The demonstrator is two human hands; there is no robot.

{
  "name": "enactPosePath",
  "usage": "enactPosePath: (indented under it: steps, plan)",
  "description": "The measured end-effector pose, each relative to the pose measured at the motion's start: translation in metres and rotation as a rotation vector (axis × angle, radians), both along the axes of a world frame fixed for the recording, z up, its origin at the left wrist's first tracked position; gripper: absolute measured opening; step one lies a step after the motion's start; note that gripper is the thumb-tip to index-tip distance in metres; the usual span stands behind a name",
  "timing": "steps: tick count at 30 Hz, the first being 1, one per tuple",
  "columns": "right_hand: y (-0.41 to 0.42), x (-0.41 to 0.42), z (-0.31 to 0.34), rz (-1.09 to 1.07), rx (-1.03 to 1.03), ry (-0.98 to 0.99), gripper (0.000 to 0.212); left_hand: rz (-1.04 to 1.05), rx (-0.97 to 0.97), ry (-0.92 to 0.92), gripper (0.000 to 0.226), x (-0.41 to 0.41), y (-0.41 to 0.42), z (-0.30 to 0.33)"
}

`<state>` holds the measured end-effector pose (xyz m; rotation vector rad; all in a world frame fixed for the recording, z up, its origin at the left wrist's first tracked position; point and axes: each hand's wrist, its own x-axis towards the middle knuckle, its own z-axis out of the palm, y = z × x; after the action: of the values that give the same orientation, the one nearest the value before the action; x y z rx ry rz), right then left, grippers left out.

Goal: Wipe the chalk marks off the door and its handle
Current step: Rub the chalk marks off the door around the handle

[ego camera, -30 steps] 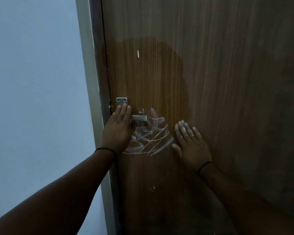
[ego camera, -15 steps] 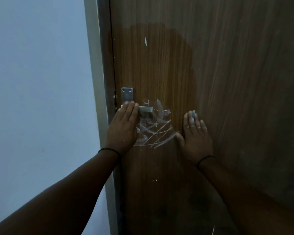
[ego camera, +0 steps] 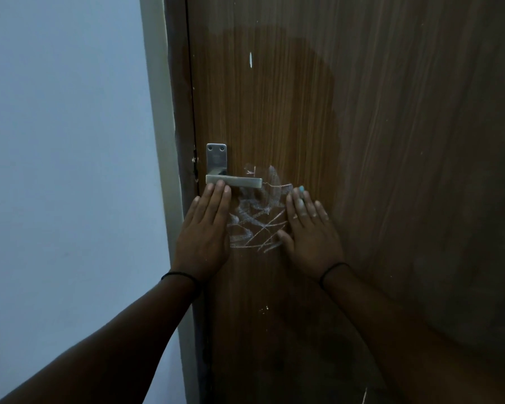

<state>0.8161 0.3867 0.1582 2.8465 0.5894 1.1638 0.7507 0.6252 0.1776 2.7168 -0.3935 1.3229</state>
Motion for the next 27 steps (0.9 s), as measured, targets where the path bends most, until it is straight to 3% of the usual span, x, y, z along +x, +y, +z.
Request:
enactPosePath:
  steps: [5,12,15,19,24,27]
  plan:
    - [-0.01,-0.008,-0.024,0.016,-0.091,0.026,0.067,-0.012,0.063,-0.022,0.065,-0.001,-0.001,0.014]
    - [0.003,-0.003,0.044,0.017,0.039,-0.037,0.069,0.067,0.0,-0.005,0.066,0.016,-0.012,0.056]
    - [0.016,-0.003,0.048,0.056,-0.012,0.006,0.07,0.124,-0.11,0.065,0.073,0.021,-0.014,0.06]
    - [-0.007,-0.009,0.034,0.032,-0.158,-0.001,0.067,0.129,-0.118,0.092,0.076,0.02,-0.01,0.063]
    - [0.004,-0.005,0.063,0.031,-0.073,-0.043,0.068,0.151,-0.124,0.104,0.078,0.02,-0.012,0.068]
    - [0.025,-0.003,0.076,0.062,-0.121,-0.04,0.072,0.163,-0.105,0.111,0.077,0.019,-0.01,0.07]
